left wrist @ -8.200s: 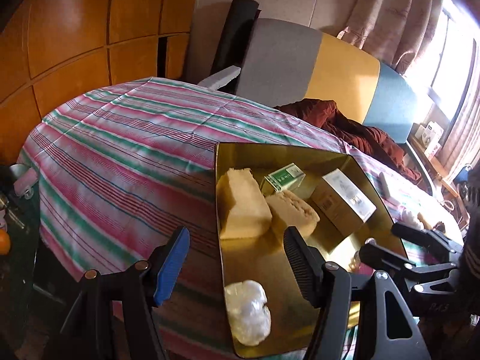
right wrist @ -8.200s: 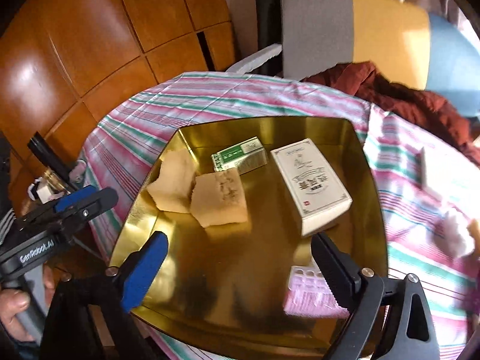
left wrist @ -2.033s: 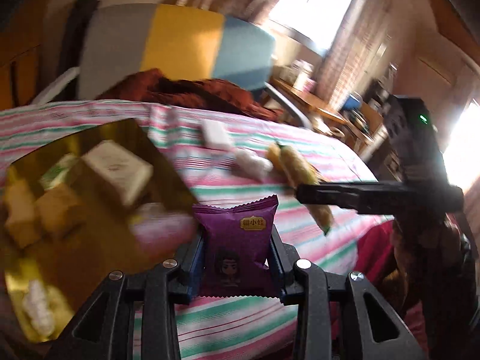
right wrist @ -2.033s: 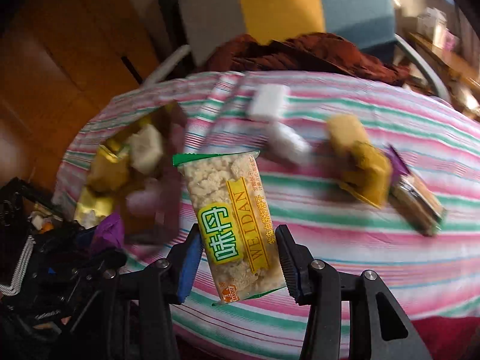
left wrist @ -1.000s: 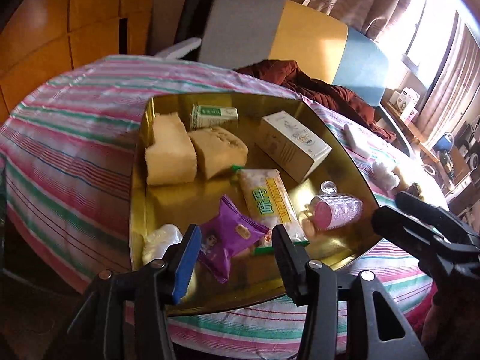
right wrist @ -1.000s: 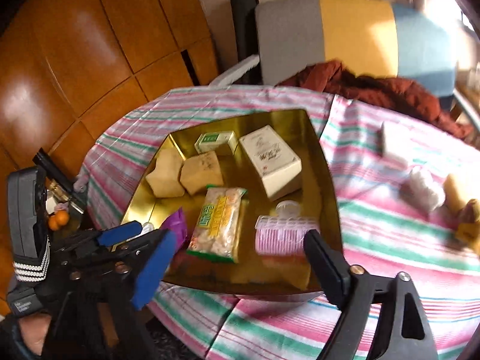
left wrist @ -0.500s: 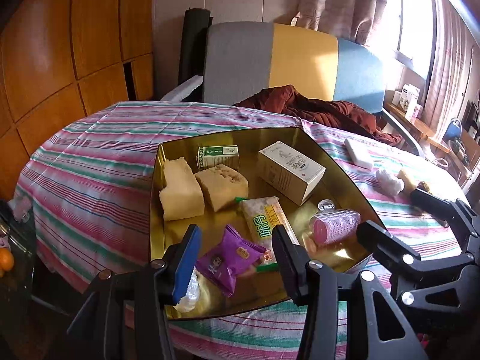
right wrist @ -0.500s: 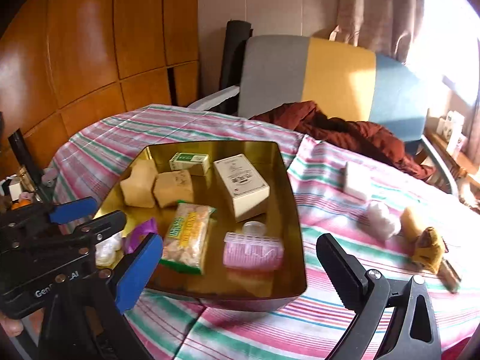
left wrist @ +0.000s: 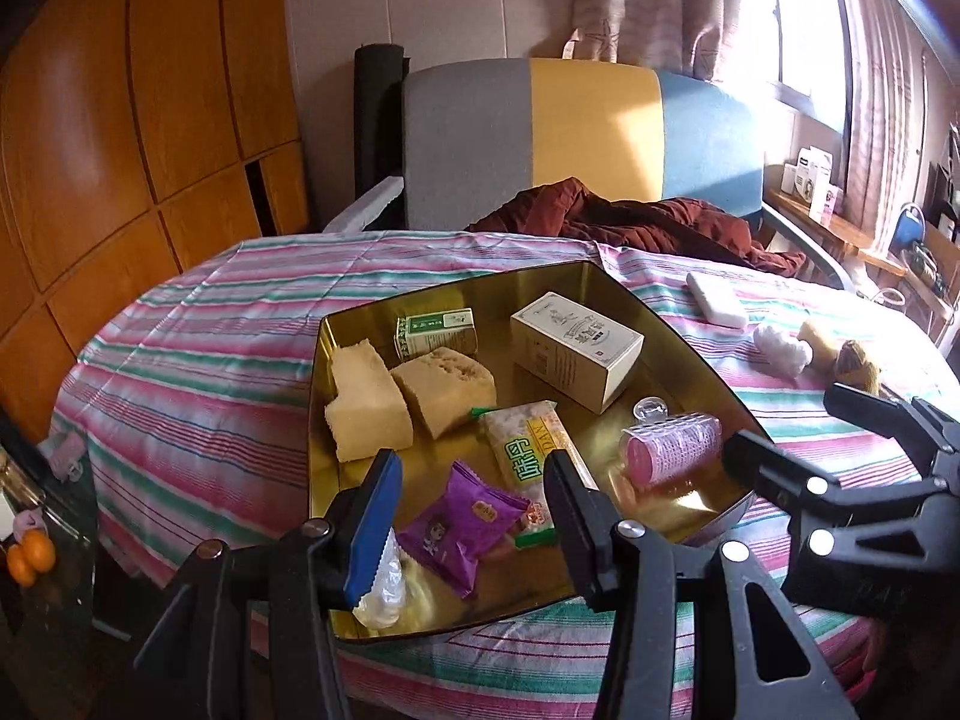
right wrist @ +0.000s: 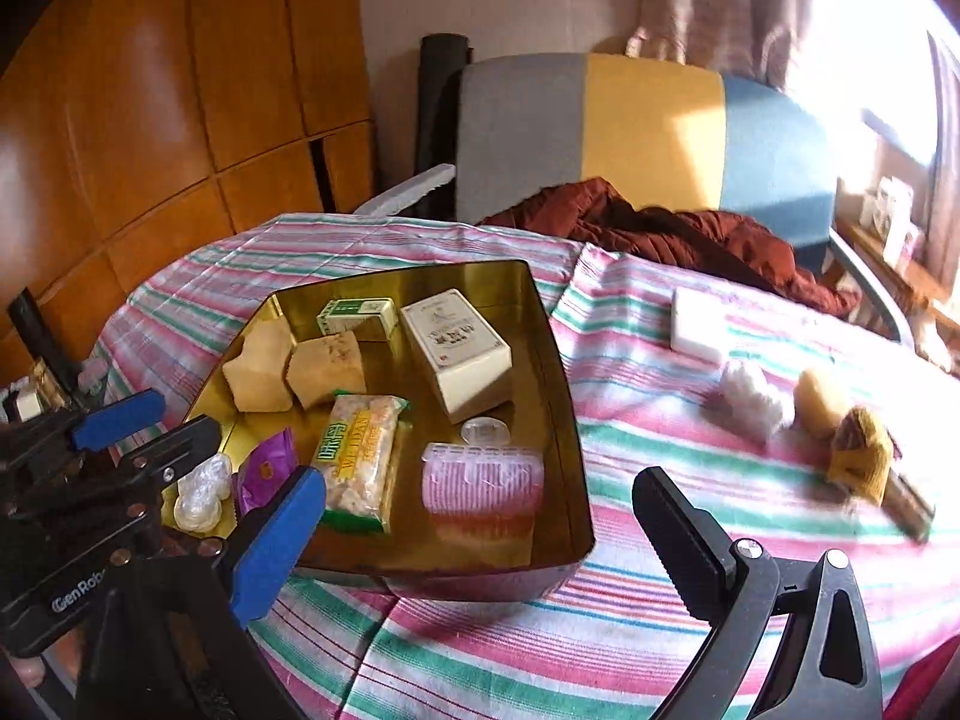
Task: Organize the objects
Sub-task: 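Open both grippers and move them back toward the pile, then grasp the yellow knit glove from the pile with the left gripper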
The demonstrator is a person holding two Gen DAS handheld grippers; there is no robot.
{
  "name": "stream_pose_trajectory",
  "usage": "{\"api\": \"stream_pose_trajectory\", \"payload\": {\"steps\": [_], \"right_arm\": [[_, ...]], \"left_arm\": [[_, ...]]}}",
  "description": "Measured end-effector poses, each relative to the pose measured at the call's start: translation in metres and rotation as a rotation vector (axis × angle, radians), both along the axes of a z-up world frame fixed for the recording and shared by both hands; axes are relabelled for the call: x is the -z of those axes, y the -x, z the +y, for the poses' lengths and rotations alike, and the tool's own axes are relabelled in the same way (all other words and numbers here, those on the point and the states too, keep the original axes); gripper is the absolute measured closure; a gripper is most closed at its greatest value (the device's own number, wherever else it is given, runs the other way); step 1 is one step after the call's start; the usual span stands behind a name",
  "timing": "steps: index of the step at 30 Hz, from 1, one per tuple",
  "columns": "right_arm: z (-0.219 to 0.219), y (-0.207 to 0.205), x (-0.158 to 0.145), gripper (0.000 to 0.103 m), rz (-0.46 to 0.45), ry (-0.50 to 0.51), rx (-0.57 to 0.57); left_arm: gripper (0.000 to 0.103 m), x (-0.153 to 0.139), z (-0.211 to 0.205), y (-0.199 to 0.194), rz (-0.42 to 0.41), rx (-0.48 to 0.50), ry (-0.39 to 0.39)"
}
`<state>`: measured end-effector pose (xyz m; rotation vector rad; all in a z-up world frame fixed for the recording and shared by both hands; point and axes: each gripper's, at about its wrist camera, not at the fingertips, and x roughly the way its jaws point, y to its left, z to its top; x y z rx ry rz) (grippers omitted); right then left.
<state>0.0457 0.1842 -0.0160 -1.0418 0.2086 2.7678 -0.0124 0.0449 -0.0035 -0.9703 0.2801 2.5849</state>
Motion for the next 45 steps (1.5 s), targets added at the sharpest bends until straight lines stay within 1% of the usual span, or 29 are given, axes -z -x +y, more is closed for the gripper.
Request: {"api": "stream_pose_trajectory", "payload": {"steps": [7,16,24,28,32,35,38,40,41,43,45], "right_arm": [[0.017,-0.006,0.001,0.0,0.001,0.024,0.055],[0.044,-0.014,0.001,0.0,-0.006,0.019,0.111],[0.079,-0.024,-0.013,0.0,-0.009,-0.051,0.165],[0.112,-0.03,-0.022,0.0,-0.026,-0.083,0.209],[0.157,-0.041,-0.03,0.0,-0.04,-0.114,0.291],[0.198,-0.053,-0.034,0.0,-0.04,-0.115,0.38],[0.239,-0.067,-0.031,0.0,-0.026,-0.105,0.489],[0.263,-0.08,-0.023,0.0,-0.021,-0.077,0.567],[0.274,-0.088,-0.02,0.0,-0.012,-0.043,0.603],[0.295,-0.099,-0.012,0.0,-0.011,0.068,0.668],[0.31,-0.111,-0.011,0.0,0.037,0.169,0.707]], "left_arm": [[0.053,-0.001,0.008,-0.005,0.019,0.028,0.027],[0.053,0.0,0.018,-0.01,0.018,0.061,0.056],[0.053,-0.001,0.03,-0.013,0.017,0.112,0.072],[0.053,-0.002,0.04,-0.015,0.001,0.167,0.063],[0.053,-0.004,0.054,-0.018,0.001,0.229,0.061],[0.053,-0.004,0.066,-0.017,-0.023,0.264,0.056],[0.053,-0.005,0.078,-0.02,-0.025,0.293,0.065],[0.053,-0.006,0.088,-0.022,-0.027,0.312,0.068],[0.053,-0.007,0.093,-0.021,-0.033,0.32,0.066],[0.053,-0.009,0.101,-0.02,-0.036,0.327,0.068],[0.053,-0.011,0.114,-0.019,-0.043,0.348,0.065]]}}
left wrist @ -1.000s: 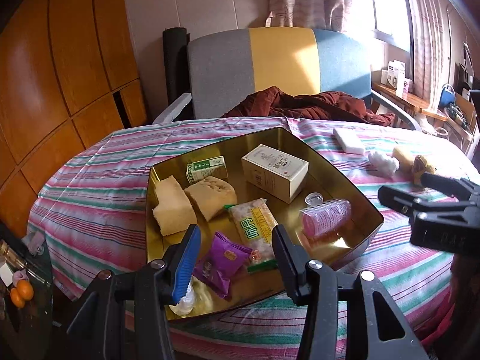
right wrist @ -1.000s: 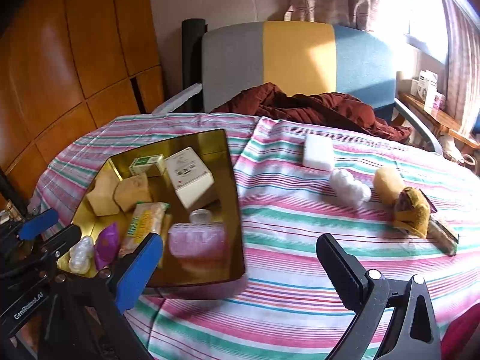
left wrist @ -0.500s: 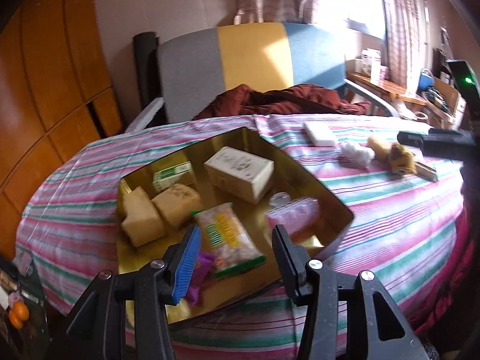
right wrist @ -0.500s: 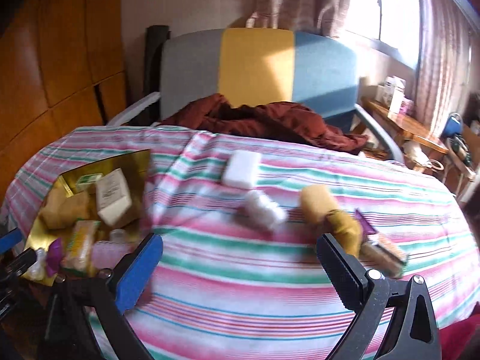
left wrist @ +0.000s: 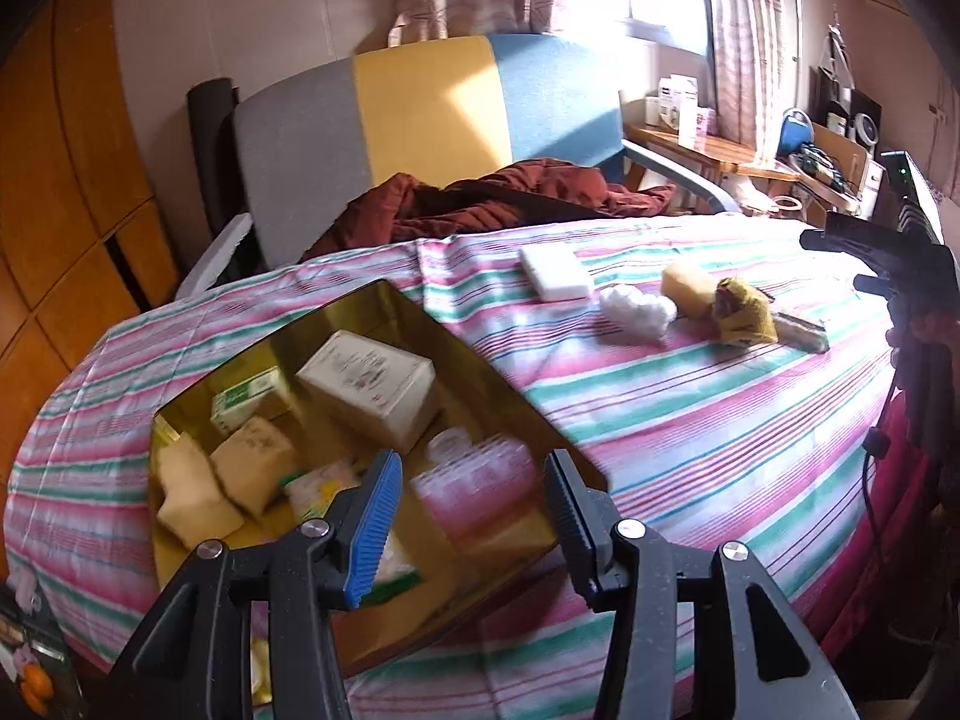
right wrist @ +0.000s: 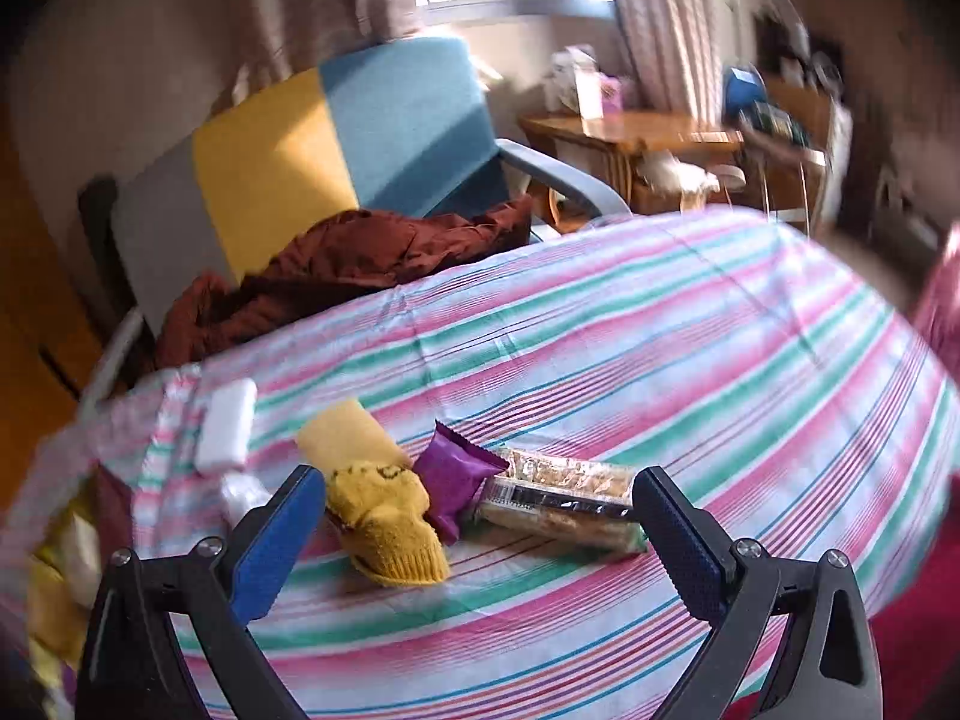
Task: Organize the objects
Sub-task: 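Grasp the yellow knit glove from the pile with the left gripper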
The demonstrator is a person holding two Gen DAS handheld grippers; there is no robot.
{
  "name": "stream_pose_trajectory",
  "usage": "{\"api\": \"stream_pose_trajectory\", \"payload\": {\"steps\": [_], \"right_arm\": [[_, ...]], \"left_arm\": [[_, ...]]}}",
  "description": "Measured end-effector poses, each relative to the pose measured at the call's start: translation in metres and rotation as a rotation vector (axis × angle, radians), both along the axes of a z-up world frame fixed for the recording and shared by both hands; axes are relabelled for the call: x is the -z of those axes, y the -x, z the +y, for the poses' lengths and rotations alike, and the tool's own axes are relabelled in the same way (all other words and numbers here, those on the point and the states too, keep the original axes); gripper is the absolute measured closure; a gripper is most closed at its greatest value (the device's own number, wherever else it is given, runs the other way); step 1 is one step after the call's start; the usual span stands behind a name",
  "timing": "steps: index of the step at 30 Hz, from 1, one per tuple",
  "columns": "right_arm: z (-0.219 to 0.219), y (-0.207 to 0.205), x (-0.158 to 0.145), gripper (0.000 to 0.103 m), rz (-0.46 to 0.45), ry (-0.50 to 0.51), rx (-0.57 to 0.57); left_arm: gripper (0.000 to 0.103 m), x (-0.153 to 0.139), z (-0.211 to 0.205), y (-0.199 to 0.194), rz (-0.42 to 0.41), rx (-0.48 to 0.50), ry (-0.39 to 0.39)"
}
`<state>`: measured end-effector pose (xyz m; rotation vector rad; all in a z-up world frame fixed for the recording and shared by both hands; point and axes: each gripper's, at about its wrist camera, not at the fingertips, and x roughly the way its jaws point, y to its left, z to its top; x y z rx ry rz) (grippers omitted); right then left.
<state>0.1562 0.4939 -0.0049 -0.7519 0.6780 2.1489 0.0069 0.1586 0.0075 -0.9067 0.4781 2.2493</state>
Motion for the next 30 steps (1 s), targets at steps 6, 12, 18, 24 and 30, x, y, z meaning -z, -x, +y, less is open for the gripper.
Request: {"api": "stream_pose_trajectory", "payload": {"steps": [6,12,18,24,30], "right_arm": [[0.019,-0.031,-0.003,0.0,0.111,0.086,0.114],[0.031,-0.046,0.002,0.0,0.184,0.168,0.171],[0.035,-0.049,0.006,0.0,0.218,0.223,0.162],[0.036,-0.049,0.009,0.0,0.242,0.255,0.136],[0.038,-0.046,0.012,0.0,0.255,0.28,0.115]], "left_arm": [[0.053,-0.005,0.045,-0.003,-0.02,0.087,-0.009],[0.051,0.004,0.1,-0.005,-0.161,0.2,-0.025],[0.05,0.015,0.153,-0.008,-0.282,0.289,-0.05],[0.047,0.03,0.209,0.0,-0.366,0.324,-0.06],[0.023,0.047,0.26,0.009,-0.447,0.326,-0.104]]}}
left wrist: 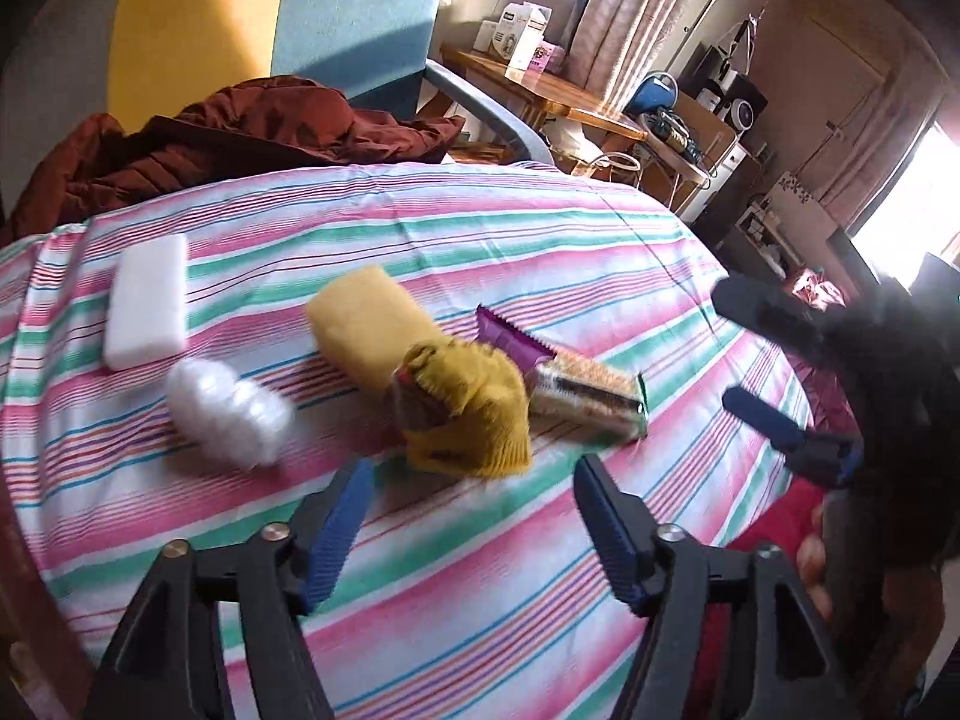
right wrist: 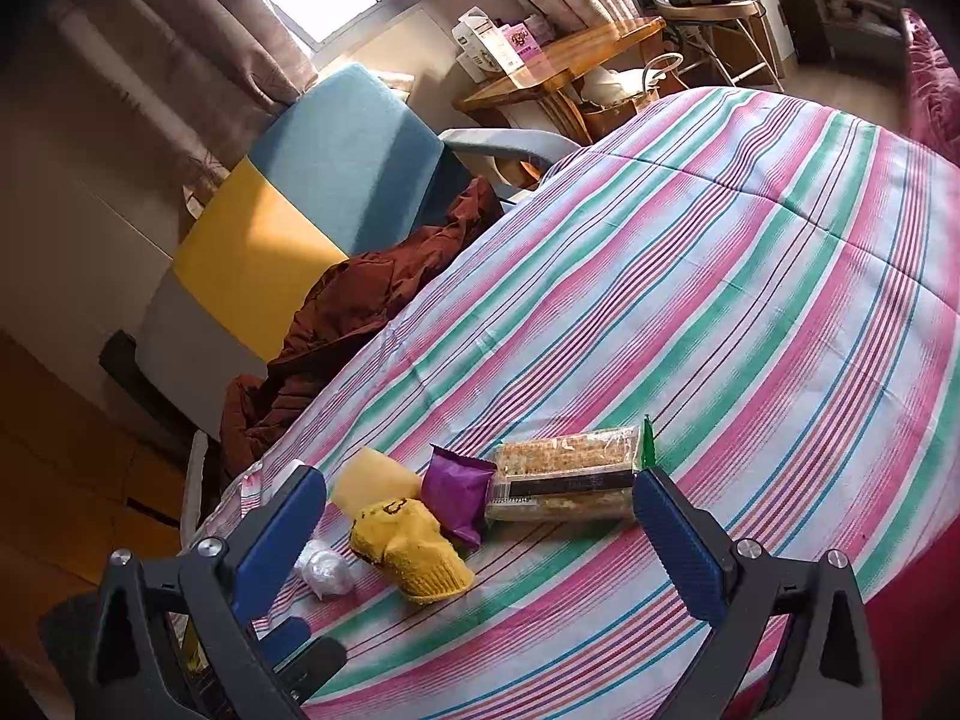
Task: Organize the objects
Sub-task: 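Grasp the yellow knit glove from the pile with the left gripper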
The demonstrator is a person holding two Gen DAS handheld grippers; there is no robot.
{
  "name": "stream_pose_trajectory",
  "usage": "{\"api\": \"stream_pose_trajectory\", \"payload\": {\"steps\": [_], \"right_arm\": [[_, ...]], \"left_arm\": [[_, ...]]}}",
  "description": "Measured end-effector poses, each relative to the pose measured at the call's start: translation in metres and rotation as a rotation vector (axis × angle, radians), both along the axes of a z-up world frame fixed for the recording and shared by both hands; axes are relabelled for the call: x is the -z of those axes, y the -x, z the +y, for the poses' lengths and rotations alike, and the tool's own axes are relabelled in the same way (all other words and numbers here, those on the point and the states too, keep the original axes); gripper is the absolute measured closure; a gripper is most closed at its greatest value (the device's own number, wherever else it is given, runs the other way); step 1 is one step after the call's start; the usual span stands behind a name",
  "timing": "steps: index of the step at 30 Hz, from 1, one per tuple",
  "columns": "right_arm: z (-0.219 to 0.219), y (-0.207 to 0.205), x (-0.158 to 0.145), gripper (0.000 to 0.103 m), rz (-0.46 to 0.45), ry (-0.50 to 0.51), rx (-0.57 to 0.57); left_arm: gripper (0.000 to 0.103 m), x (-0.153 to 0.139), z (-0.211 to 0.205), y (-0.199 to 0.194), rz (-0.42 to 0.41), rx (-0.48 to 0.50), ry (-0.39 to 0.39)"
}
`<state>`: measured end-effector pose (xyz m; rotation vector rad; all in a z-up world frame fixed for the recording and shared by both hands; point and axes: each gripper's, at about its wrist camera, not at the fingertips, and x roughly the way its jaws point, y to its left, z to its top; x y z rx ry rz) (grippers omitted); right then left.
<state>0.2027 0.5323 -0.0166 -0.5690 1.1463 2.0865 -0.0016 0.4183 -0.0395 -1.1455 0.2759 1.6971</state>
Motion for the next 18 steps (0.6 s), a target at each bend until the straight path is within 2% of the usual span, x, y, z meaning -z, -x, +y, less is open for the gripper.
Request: {"api": "stream_pose_trajectory", "payload": {"steps": [4,7,8,10,11,14,18], "right_arm": [[0.002,0.0,0.002,0.0,0.008,0.014,0.0],[0.004,-0.001,0.005,0.0,0.01,0.028,0.008],[0.005,-0.001,0.005,0.0,0.009,0.031,0.01],[0.006,-0.001,0.006,0.0,0.007,0.034,0.013],[0.007,-0.001,0.007,0.0,0.003,0.036,0.014],[0.008,-0.003,0.009,0.0,-0.003,0.04,0.024],[0.009,-0.003,0.011,0.0,-0.016,0.044,0.034]], "left_arm": [[0.02,0.014,0.027,0.006,-0.023,-0.021,0.018],[0.02,0.031,0.043,0.011,-0.013,-0.049,0.07],[0.024,0.036,0.045,0.013,-0.016,-0.052,0.085],[0.05,0.043,0.044,0.014,-0.027,-0.05,0.104],[0.059,0.043,0.041,0.012,-0.02,-0.041,0.099],[0.064,0.034,0.022,0.001,0.03,0.004,0.065],[0.065,0.019,-0.018,-0.01,0.037,0.016,0.032]]}}
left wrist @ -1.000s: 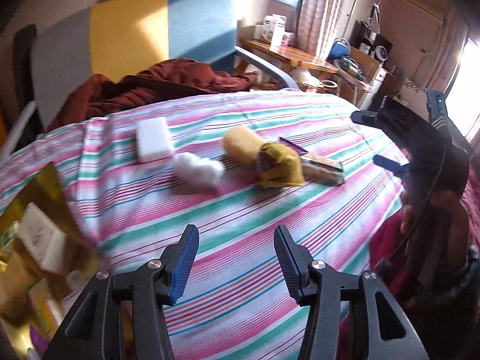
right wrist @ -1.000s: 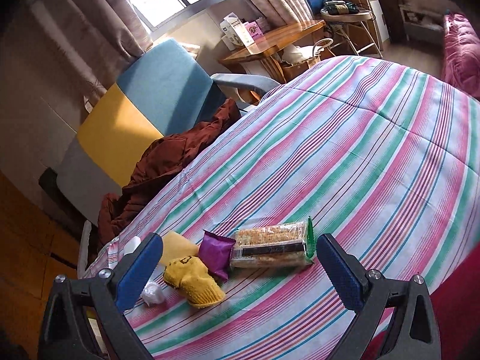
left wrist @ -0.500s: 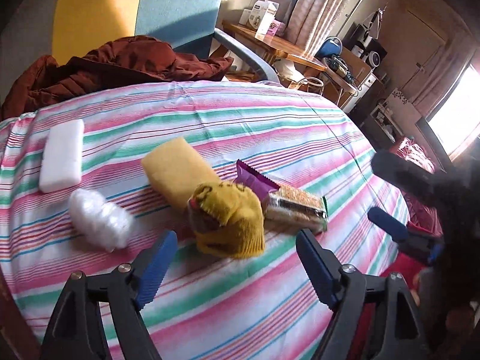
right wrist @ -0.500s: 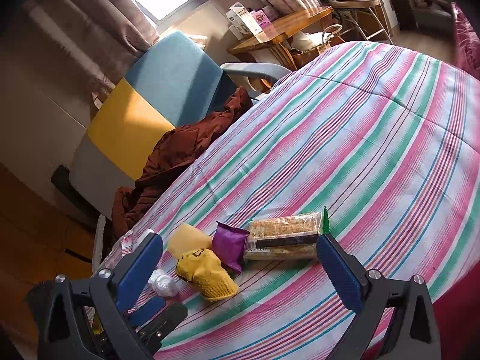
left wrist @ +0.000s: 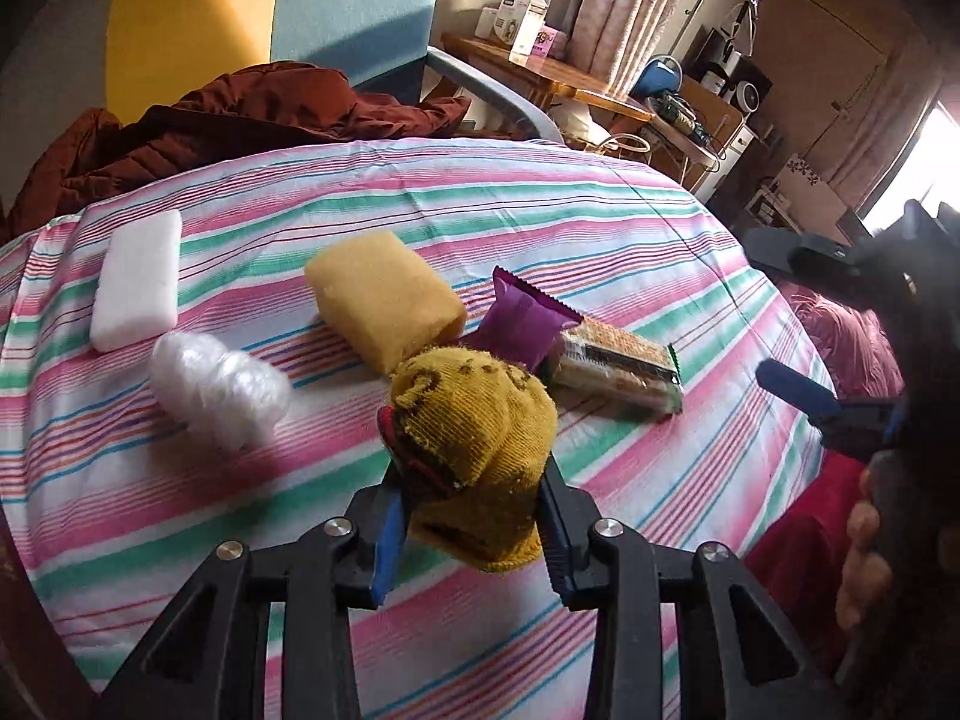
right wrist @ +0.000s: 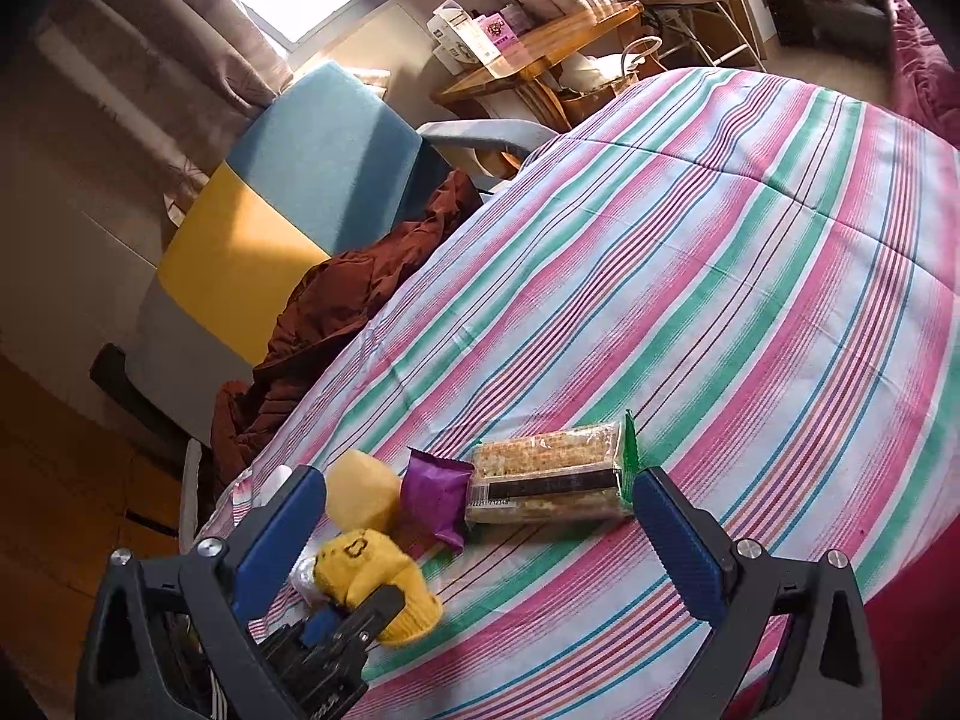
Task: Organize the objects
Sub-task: 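Grasp the yellow knit glove from the pile with the left gripper, then grasp the clear cracker pack with the right gripper while the left holds the glove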
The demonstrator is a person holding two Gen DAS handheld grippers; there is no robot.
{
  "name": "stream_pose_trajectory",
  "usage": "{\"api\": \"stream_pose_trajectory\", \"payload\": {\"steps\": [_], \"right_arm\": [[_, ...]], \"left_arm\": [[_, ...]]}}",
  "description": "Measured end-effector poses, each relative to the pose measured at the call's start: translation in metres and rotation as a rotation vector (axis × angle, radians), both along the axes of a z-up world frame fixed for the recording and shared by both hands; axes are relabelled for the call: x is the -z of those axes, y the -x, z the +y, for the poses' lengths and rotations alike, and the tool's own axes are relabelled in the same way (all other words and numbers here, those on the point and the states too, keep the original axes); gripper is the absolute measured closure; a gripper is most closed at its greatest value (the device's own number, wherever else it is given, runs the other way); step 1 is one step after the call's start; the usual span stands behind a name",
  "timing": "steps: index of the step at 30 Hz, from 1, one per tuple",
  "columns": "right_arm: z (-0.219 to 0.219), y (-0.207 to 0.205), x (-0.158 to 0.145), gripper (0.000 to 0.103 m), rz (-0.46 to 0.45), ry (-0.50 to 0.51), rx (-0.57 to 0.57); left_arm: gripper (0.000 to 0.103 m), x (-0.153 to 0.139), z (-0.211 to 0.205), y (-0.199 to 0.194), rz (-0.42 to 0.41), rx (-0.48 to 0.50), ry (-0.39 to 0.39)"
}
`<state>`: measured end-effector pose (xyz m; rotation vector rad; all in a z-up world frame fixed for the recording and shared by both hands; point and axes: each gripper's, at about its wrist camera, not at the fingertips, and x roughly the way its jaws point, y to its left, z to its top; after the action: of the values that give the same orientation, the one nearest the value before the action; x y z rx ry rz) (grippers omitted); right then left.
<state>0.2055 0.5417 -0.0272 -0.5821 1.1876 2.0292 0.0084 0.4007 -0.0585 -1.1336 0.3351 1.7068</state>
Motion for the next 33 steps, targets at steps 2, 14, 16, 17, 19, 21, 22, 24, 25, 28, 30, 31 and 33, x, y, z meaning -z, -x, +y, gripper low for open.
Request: {"api": "stream_pose_trajectory", "payload": {"steps": [2,14,16,17,19,21,22,24,25,28,30,31,33], "right_arm": [[-0.001,0.002,0.0,0.0,-0.014,-0.004,-0.004],[-0.022,0.068,0.006,0.0,-0.313,-0.065,-0.32],[-0.024,0.084,0.004,0.0,-0.42,-0.141,-0.448],[-0.023,0.088,0.007,0.0,-0.483,-0.177,-0.506],[-0.017,0.094,0.017,0.0,-0.59,-0.218,-0.587],[-0.005,0.096,0.032,0.0,-0.663,-0.205,-0.644],[0.001,0.096,0.039,0.0,-0.687,-0.194,-0.662],[0.008,0.1,0.049,0.0,-0.735,-0.197,-0.689],[0.012,0.102,0.053,0.0,-0.754,-0.206,-0.693],[0.023,0.107,0.062,0.0,-0.768,-0.193,-0.682],[0.029,0.109,0.07,0.002,-0.753,-0.159,-0.689],[0.03,0.108,0.074,0.007,-0.745,-0.14,-0.696],[0.027,0.104,0.079,0.016,-0.736,-0.129,-0.706]], "left_arm": [[0.065,-0.003,-0.02,-0.008,0.013,0.009,-0.001],[0.065,-0.009,-0.115,-0.011,-0.011,-0.001,-0.01],[0.065,-0.01,-0.123,-0.013,-0.022,0.004,-0.022],[0.065,-0.01,-0.125,-0.013,-0.03,0.007,-0.027],[0.065,-0.008,-0.128,-0.015,-0.044,0.008,-0.033],[0.065,-0.006,-0.129,-0.016,-0.056,0.011,-0.031],[0.065,-0.005,-0.129,-0.017,-0.062,0.013,-0.03],[0.065,-0.004,-0.129,-0.019,-0.065,0.023,-0.024],[0.065,-0.004,-0.128,-0.02,-0.066,0.026,-0.022],[0.065,-0.002,-0.127,-0.021,-0.072,0.032,-0.02],[0.065,0.0,-0.128,-0.021,-0.078,0.028,-0.018],[0.065,0.001,-0.128,-0.021,-0.083,0.026,-0.017],[0.065,0.003,-0.129,-0.021,-0.091,0.023,-0.015]]}}
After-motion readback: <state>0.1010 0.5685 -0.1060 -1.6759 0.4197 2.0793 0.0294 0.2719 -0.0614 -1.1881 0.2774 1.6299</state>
